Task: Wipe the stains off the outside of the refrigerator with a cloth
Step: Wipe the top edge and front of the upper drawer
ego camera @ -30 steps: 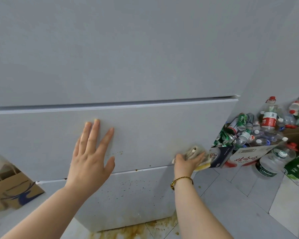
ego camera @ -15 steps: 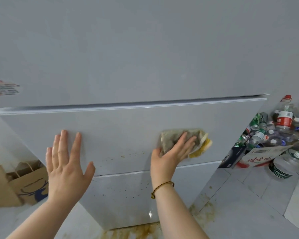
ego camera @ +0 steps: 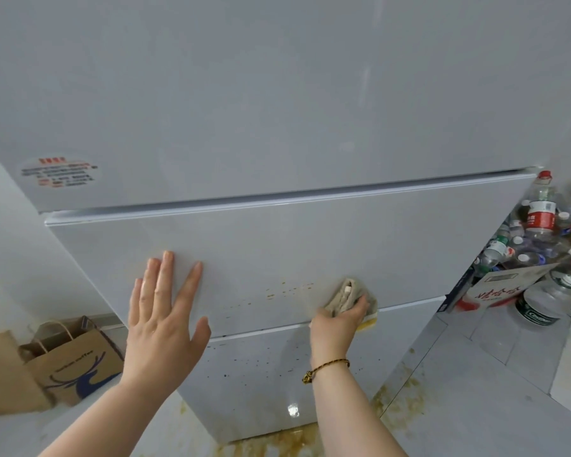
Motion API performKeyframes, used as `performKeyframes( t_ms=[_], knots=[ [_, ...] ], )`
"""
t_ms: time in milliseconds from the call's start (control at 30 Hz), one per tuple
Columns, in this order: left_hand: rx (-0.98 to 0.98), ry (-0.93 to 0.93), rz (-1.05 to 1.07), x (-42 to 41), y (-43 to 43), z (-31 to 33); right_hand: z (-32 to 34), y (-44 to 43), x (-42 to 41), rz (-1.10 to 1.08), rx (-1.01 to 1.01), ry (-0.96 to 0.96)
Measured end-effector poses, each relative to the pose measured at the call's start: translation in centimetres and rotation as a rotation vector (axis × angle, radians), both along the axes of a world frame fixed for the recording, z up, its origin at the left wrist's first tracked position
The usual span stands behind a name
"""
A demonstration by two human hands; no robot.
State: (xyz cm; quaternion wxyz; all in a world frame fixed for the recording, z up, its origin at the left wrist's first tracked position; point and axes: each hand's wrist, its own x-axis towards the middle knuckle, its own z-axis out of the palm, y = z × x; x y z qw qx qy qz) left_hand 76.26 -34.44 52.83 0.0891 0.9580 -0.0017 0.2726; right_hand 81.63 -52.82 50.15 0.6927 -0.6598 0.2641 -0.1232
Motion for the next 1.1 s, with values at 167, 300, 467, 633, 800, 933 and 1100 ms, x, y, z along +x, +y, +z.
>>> performKeyframes(
  t_ms=[167, 300, 467, 633, 800, 933, 1100],
  knots=[
    [-0.02, -0.058, -0.064, -0.5, 0.9, 0.0, 3.3, 2.6, -0.2, 0.013, -0.21, -0.181],
    [-0.23, -0.039, 0.065, -1.9, 2.5, 0.0, 2.5, 5.8, -0.7, 0.011, -0.463, -0.378],
    [-0.427, 0.069, 0.196, -2.5, 3.8, 1.0, -4.1, 6.8, -0.9, 0.035, -0.939, -0.433],
    [-0.481, 0.169, 0.178, -3.0, 3.7, 1.7, -9.6, 3.0, -2.1, 0.258, -1.343, -0.434],
    [-0.491, 0.195, 0.184, -3.3, 4.0, 2.0, -6.3, 1.6, -0.8, 0.151, -1.221, -0.672],
    [-0.523, 0.184, 0.156, -3.4, 3.8, 2.4, 1.1, 2.8, 1.8, 0.091, -1.044, -0.804],
    [-0.578, 0.13, 0.116, -3.7, 4.1, 2.6, 2.0, 2.4, 2.2, 0.064, -1.178, -0.95]
  ],
)
